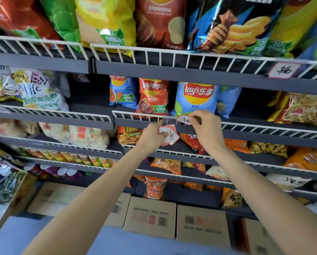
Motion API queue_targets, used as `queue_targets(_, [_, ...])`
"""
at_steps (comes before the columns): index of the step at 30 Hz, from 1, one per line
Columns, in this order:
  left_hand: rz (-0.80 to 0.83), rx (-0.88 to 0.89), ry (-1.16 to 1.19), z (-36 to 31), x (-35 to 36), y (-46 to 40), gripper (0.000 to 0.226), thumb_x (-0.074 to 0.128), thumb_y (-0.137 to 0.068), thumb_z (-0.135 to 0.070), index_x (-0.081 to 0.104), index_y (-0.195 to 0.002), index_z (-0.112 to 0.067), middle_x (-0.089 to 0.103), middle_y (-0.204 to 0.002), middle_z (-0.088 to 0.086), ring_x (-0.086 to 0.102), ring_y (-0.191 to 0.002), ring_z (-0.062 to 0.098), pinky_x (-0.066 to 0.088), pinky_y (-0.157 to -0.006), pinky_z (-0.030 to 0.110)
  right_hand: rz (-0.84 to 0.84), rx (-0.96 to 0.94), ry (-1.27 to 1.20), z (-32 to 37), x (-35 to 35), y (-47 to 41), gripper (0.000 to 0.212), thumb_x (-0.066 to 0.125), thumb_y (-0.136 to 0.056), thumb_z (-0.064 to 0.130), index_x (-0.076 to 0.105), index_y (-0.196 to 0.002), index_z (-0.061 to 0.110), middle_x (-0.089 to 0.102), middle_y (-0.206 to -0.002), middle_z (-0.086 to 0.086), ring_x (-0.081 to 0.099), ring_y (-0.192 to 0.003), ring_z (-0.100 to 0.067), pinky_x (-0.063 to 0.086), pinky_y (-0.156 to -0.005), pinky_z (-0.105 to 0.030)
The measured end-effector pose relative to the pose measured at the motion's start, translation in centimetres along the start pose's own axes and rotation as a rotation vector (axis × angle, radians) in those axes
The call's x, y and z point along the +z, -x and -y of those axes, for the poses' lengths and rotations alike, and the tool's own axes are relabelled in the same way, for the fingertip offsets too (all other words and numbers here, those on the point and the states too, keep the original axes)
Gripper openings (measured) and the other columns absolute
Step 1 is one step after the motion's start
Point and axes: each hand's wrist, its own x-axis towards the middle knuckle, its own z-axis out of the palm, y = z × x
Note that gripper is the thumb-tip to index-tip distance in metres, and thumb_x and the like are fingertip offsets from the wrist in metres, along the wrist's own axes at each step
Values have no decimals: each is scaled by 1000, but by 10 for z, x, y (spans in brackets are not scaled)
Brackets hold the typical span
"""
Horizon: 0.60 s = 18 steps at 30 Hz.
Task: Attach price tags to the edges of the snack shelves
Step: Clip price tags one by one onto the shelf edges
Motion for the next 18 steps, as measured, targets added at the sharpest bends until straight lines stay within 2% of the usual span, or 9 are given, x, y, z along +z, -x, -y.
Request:
queue_targets(2, [13,26,-66,3,-5,3,53,49,-95,-14,30,-145,-13,55,-132,14,51,-68,12,46,-64,20,-6,-84,31,4,4,-3,16,58,-91,12,70,-101,8,67,-95,-10,61,-86,-22,49,-79,-34])
queue_targets(4, [51,54,-151,5,-9,6,53,47,-95,-11,30,-146,-15,59,-124,16,56,-66,18,40,-59,20,-9,-158,91,7,9,-6,18,57,-92,13,70,-102,8,66,-94,-10,61,-85,-24,51,-75,-37])
queue_targets(6, [109,77,-263,8,-13,8,56,45,-95,-6,27,-147,-15,64,-113,20,62,-78,28,43,-66,24,-12,-215,183,10,15,-10,18,58,-90,11,71,-103,9,66,-92,-11,60,-86,-26,52,-67,-38])
queue_targets(9, [147,91,-364,12,-17,6,60,44,-93,-1,24,-147,-16,64,-114,23,60,-91,32,47,-83,37,-6,-277,292,10,25,-13,20,65,-83,4,72,-102,8,63,-90,-12,59,-90,-29,50,-59,-35])
queue_targets(13, [161,117,-409,13,-19,2,60,43,-93,-1,25,-147,-17,67,-105,22,62,-89,33,47,-79,36,19,-270,314,6,38,-13,19,70,-79,4,71,-98,5,57,-91,-12,57,-88,-28,49,-56,-32])
queue_targets(15, [163,121,-403,13,-19,1,60,44,-93,-1,25,-147,-17,65,-110,21,61,-84,31,46,-77,35,9,-281,357,4,42,-11,23,74,-74,2,72,-96,8,57,-85,-10,58,-84,-28,47,-50,-30])
queue_targets(18, [174,128,-392,14,-20,-1,60,43,-92,-1,24,-147,-17,62,-118,20,61,-89,32,48,-78,36,-15,-316,413,5,44,-8,29,78,-65,-2,71,-90,10,59,-77,-7,58,-77,-28,41,-43,-26])
